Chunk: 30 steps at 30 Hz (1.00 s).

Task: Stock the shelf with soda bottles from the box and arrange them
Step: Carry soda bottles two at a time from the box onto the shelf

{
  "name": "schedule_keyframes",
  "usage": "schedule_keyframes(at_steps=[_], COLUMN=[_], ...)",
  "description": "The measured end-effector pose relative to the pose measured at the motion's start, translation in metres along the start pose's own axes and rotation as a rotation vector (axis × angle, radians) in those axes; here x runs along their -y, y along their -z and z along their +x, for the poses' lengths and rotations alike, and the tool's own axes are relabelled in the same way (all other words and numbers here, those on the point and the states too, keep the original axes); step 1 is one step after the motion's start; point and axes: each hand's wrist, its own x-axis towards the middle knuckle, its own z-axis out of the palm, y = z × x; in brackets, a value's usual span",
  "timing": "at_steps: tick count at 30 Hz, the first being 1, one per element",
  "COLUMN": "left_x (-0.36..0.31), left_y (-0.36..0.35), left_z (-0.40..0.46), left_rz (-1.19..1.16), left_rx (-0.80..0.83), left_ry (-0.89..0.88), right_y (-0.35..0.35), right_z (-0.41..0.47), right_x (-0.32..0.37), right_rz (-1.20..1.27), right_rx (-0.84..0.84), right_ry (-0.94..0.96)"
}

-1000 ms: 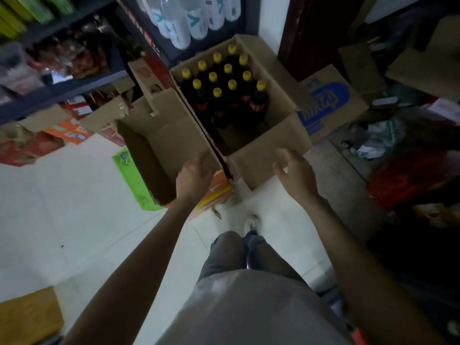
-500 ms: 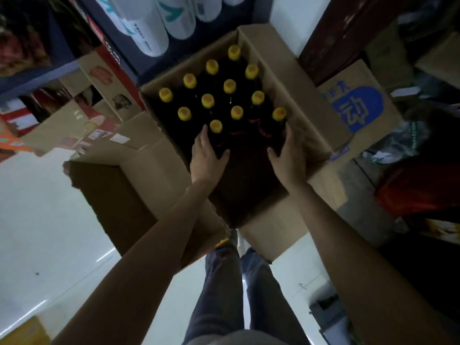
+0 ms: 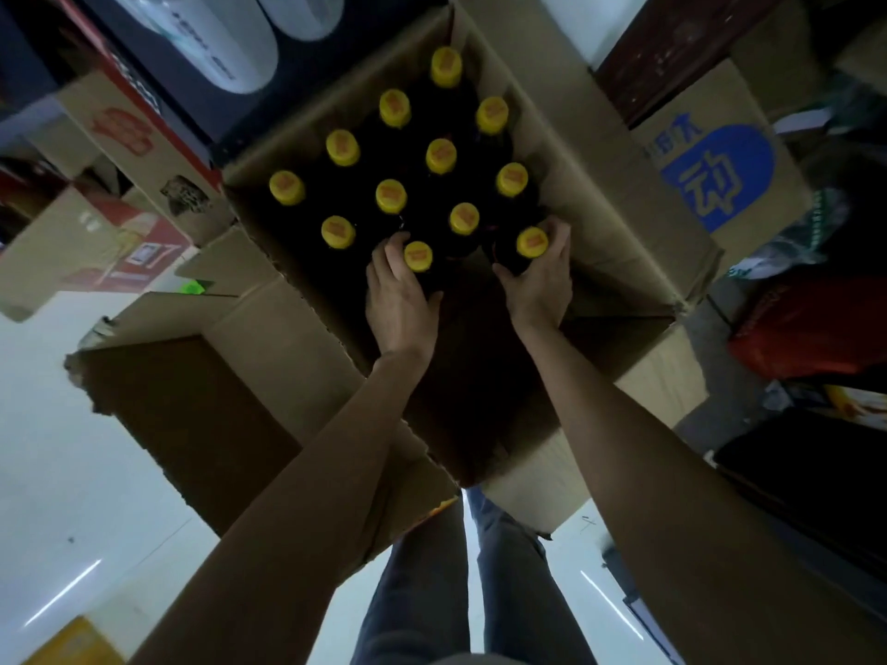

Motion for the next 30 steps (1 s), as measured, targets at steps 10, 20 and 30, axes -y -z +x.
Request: schedule_keyframes(at_steps=[10,20,30], left_x=[-0.006,-0.026,-0.11], left_y=[0.02,0.139,0.194], left_z=[0.008,-0.055,-0.169], left_rz=[0.017,-0.28,-0.566], left_rx=[0.086,-0.119,0.383], left_ry=[-0.035,-0.665,-0.977], right_y=[0.048,0.158,0.261], right_z=[-0.048,-0.145,-0.289], right_x=[0.016,0.028,-0.039], right_rz=[0.204,0.485,0.682], right_rx=[-0.086,-0.206,-0.495], right_ry=[0.065,0.16,0.186])
